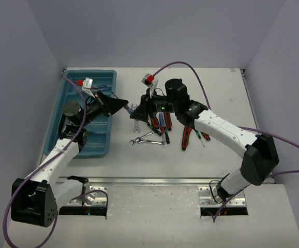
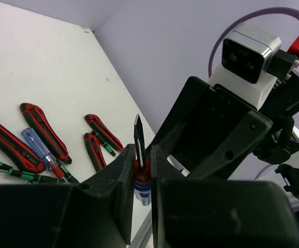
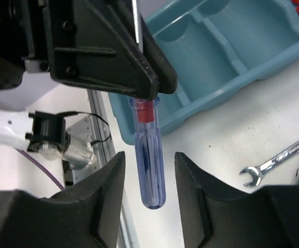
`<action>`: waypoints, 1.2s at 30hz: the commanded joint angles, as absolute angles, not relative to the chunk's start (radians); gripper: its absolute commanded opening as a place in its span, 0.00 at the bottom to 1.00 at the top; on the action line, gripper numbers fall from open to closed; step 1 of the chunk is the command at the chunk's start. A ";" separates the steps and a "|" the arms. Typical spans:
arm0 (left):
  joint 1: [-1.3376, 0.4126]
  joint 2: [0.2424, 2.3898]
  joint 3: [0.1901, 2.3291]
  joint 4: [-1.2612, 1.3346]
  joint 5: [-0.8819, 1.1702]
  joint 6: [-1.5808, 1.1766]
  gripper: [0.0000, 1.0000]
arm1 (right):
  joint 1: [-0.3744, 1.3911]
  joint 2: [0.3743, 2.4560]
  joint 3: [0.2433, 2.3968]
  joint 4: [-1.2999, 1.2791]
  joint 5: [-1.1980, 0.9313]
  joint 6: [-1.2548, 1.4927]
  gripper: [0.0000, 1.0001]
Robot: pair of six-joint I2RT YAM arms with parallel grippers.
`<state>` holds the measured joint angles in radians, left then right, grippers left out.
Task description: Sort the tools into containers
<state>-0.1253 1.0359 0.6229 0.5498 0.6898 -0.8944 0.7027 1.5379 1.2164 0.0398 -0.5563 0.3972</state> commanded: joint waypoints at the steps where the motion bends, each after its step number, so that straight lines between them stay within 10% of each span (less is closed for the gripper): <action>1: -0.126 1.071 0.736 0.342 0.505 -0.841 0.00 | 0.696 1.475 1.192 0.030 -0.386 0.395 0.99; 14: 0.119 1.549 1.156 0.118 -0.153 -0.991 0.00 | 0.624 1.197 0.940 -0.112 0.041 0.337 0.99; 22: 0.188 2.005 1.520 0.084 -0.107 -0.989 0.03 | 0.616 1.144 0.873 -0.140 0.003 0.338 0.99; 26: 0.197 2.076 1.575 0.079 -0.073 -1.013 0.35 | 0.616 1.161 0.886 -0.178 0.023 0.325 0.99; 28: 0.202 2.085 1.607 0.061 -0.069 -1.007 0.72 | 0.615 1.179 0.892 -0.179 0.026 0.324 0.99; 36: 0.209 1.890 1.675 -0.071 0.027 -0.905 1.00 | 0.613 1.372 1.021 -0.245 0.074 0.427 0.99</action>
<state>0.1957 2.0645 1.6061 -0.0130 -0.0368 -0.9759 0.6174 1.2887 0.9169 -0.2198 0.0158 0.3589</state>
